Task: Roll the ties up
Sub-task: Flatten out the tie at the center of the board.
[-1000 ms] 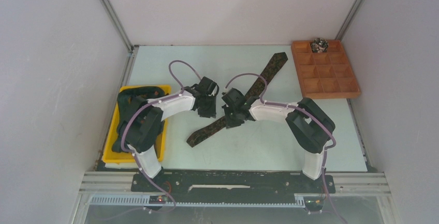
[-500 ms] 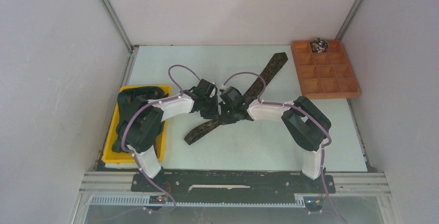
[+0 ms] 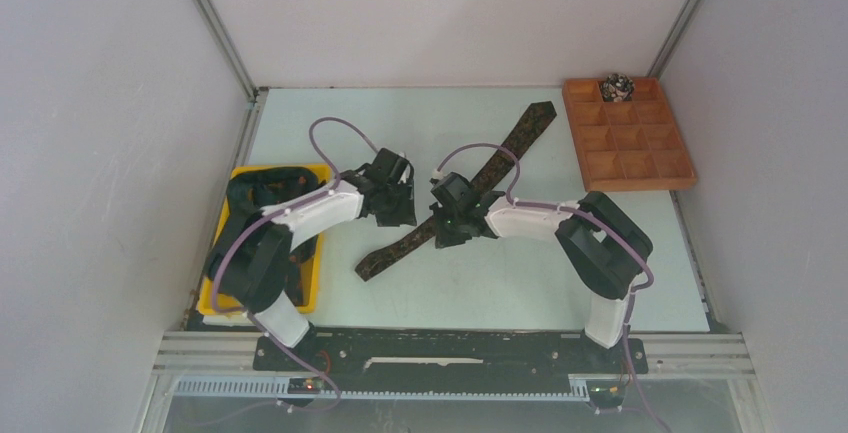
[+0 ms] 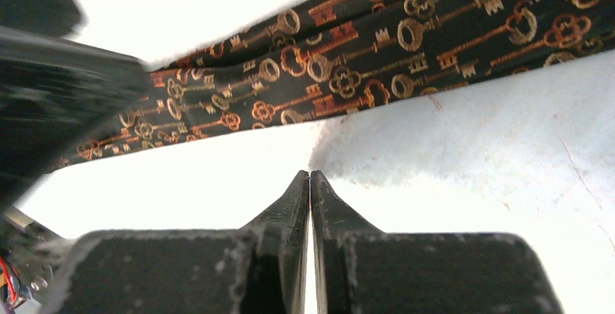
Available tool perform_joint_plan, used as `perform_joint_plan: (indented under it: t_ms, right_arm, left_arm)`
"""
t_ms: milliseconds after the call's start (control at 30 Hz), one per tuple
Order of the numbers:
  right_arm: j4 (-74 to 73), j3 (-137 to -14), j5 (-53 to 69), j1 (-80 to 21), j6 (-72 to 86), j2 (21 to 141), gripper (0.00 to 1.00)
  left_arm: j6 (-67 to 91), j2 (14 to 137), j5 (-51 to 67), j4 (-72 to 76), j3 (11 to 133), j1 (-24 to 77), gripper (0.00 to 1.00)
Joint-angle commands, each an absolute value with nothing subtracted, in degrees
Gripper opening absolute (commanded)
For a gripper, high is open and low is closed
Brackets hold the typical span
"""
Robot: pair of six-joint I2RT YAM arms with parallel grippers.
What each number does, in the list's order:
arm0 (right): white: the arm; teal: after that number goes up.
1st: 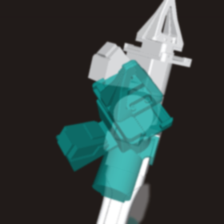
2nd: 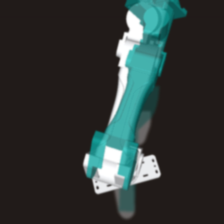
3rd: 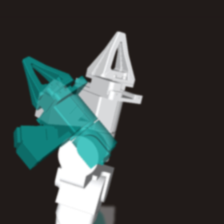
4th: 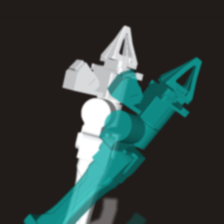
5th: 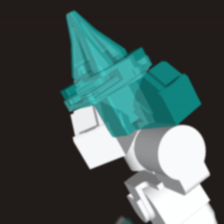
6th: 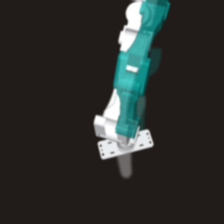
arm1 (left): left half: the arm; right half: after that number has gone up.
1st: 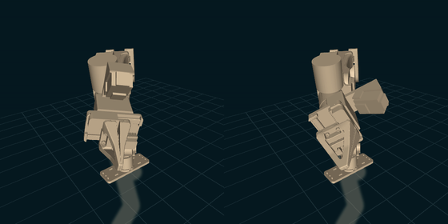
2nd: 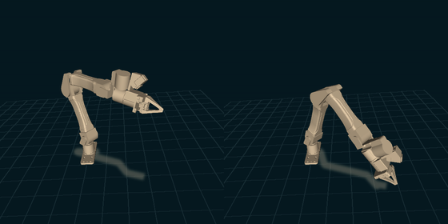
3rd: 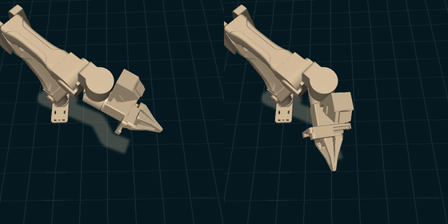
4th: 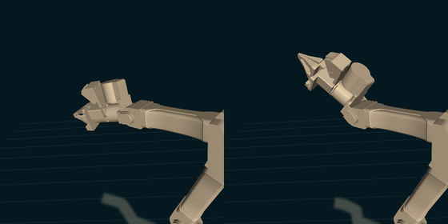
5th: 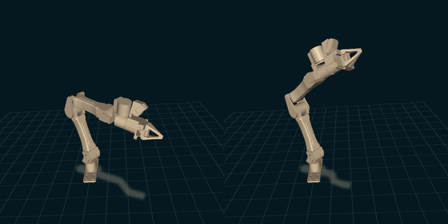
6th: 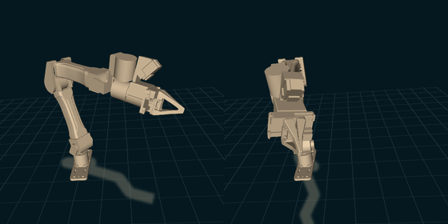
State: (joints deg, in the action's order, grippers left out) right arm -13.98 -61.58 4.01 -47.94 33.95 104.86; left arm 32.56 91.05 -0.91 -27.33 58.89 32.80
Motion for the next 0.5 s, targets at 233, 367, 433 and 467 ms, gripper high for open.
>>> perform_joint_plan:
  t_ms: [233,367,433,467]
  right_arm:
    - [-5.4,-58.5,5.1,-47.4,29.6,93.4,0.28]
    - [-3.1,-58.5,6.9,-46.2,29.4,92.6,0.52]
    - [-2.3,-58.5,7.1,-45.9,29.0,92.3,0.55]
    - [-2.1,-58.5,7.3,-45.6,28.9,92.3,0.55]
  left_arm:
    - [40.8,59.9,-19.6,-32.1,48.3,30.6,0.99]
    - [43.2,52.6,-16.6,-30.3,41.1,26.4,1.00]
    - [45.2,49.6,-14.7,-31.7,38.9,24.8,1.00]
    - [46.7,47.9,-14.5,-32.4,37.8,24.6,1.00]
